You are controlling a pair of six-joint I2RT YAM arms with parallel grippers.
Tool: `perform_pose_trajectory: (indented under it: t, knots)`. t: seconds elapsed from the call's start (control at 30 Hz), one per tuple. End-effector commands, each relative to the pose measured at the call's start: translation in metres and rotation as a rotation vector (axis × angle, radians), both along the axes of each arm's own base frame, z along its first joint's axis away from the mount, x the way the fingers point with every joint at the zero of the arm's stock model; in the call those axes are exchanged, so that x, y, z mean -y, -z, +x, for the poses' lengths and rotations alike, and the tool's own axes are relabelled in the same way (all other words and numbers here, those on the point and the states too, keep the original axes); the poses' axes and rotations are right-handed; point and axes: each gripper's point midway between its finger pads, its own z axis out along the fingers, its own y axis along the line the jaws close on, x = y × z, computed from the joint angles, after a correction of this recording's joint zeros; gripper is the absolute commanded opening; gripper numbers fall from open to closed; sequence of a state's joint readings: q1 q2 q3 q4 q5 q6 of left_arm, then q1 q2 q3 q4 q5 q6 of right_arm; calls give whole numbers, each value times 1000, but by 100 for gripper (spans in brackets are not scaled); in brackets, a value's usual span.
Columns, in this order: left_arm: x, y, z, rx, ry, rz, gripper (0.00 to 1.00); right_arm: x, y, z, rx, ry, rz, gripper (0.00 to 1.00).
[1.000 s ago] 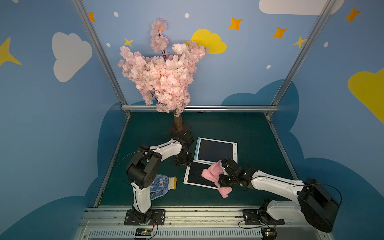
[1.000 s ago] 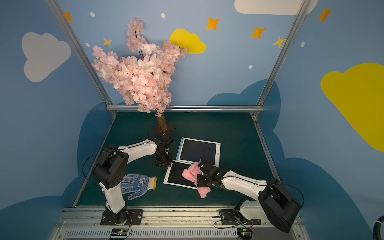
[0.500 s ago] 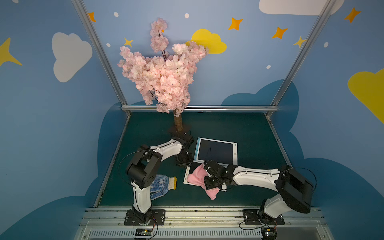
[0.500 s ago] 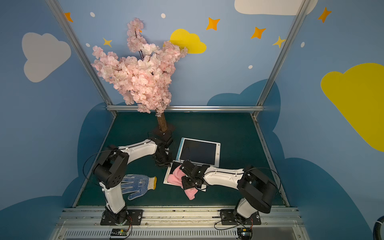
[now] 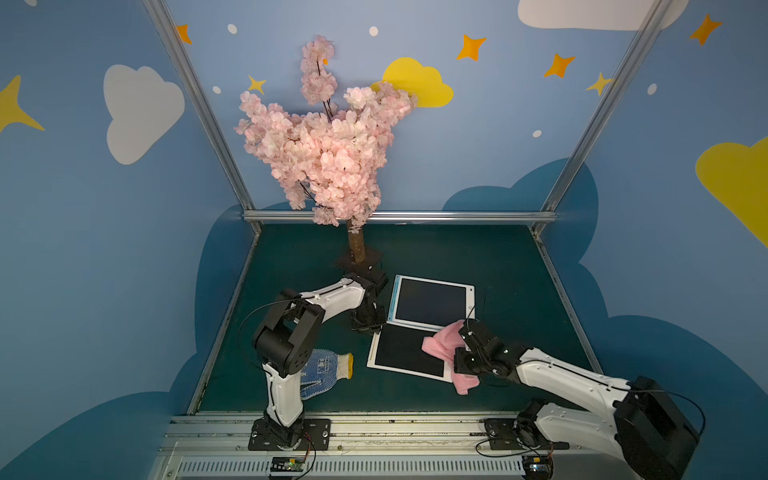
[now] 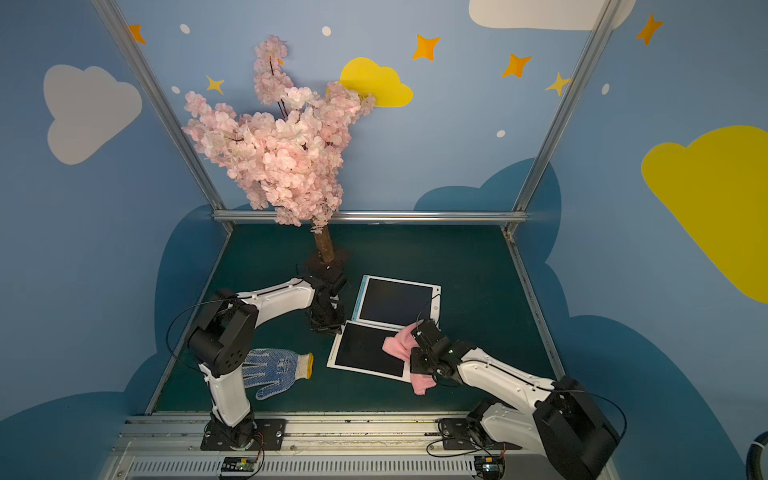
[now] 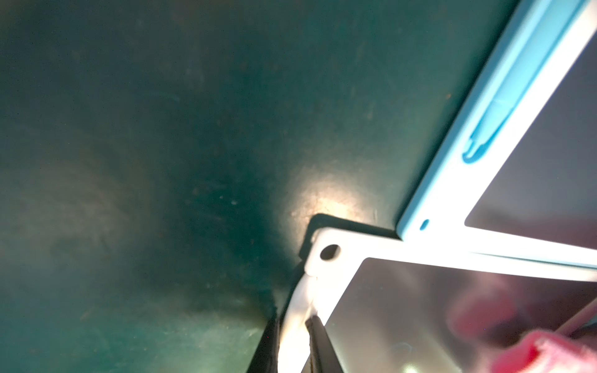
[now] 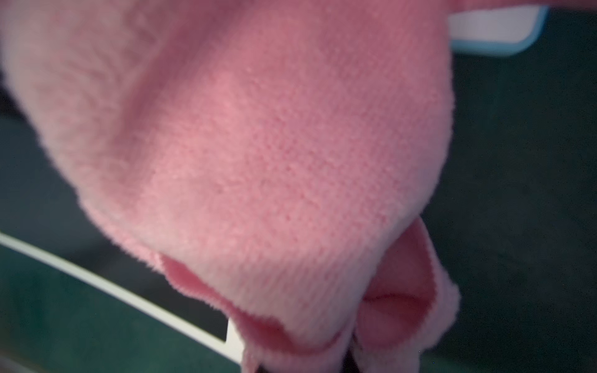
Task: Wipe the drawing tablet
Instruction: Wipe the dirt from the drawing tablet.
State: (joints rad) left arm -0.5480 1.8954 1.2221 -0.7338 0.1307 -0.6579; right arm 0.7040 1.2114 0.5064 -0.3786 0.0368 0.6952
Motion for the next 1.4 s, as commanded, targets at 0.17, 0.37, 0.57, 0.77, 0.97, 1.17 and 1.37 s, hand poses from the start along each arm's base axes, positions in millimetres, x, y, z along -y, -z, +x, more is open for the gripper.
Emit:
perform_pose_trajectory:
  t: [0.17, 0.37, 0.57, 0.77, 0.97, 1.17, 1.37]
  knots:
    - [6, 32, -5, -32, 17, 11, 19, -12, -11, 70, -81, -18, -3, 0]
    - [9, 31, -2, -29, 15, 6, 19, -36, -18, 41, -83, -136, -42, 0]
    - [11, 33, -1, -33, 17, 2, 18, -16, 1, -8, -142, -81, -61, 0]
    - [10, 33, -2, -34, 24, 5, 19, 1, 7, 3, -151, -51, -82, 0]
    - [9, 33, -2, -34, 21, 11, 18, 4, 10, 13, -195, -49, -95, 0]
    - [11, 31, 2, -27, 17, 4, 19, 9, 11, -10, -225, -75, -130, 0]
    - [11, 30, 4, -23, 15, 0, 19, 28, 15, -22, -241, -49, -198, 0]
